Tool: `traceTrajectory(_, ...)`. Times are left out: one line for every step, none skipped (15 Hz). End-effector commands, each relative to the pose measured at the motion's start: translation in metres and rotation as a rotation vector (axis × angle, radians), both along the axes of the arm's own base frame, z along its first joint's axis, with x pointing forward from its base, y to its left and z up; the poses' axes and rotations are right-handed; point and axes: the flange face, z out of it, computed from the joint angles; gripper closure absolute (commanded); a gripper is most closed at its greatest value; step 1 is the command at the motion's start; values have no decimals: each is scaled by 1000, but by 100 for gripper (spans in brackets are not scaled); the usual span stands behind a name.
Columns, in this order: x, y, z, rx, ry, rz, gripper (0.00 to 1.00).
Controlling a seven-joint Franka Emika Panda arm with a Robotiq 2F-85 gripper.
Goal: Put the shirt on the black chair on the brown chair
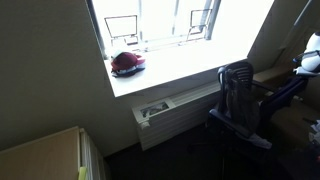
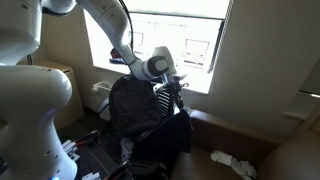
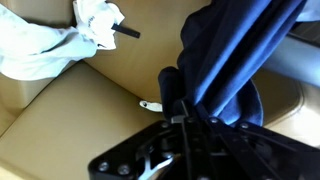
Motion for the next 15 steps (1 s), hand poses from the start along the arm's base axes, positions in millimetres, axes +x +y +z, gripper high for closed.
traceTrajectory(-20,-27,67,135,-132,-56,99)
traceTrajectory(-23,-36,83,160,-168,-78,99)
traceTrajectory(-24,-46,101,181,-208,-100,99)
traceTrajectory(-24,-58,119,205,-245,-126,99)
traceTrajectory(-26,-67,134,232,-284,-153,99)
traceTrajectory(-23,-80,153,255,-328,-177,99)
traceTrajectory(-23,-91,169,275,-374,-197,99)
traceTrajectory(-21,-101,184,294,-418,-219,99)
traceTrajectory(-18,-110,201,314,-465,-241,99)
traceTrajectory(-15,-118,218,332,-513,-263,99)
traceTrajectory(-12,-124,235,356,-563,-286,99)
traceTrajectory(-12,-130,251,378,-618,-310,99)
traceTrajectory(-10,-136,271,400,-674,-337,99)
traceTrajectory(-12,-141,290,421,-731,-365,99)
traceTrajectory(-14,-147,311,442,-793,-388,99)
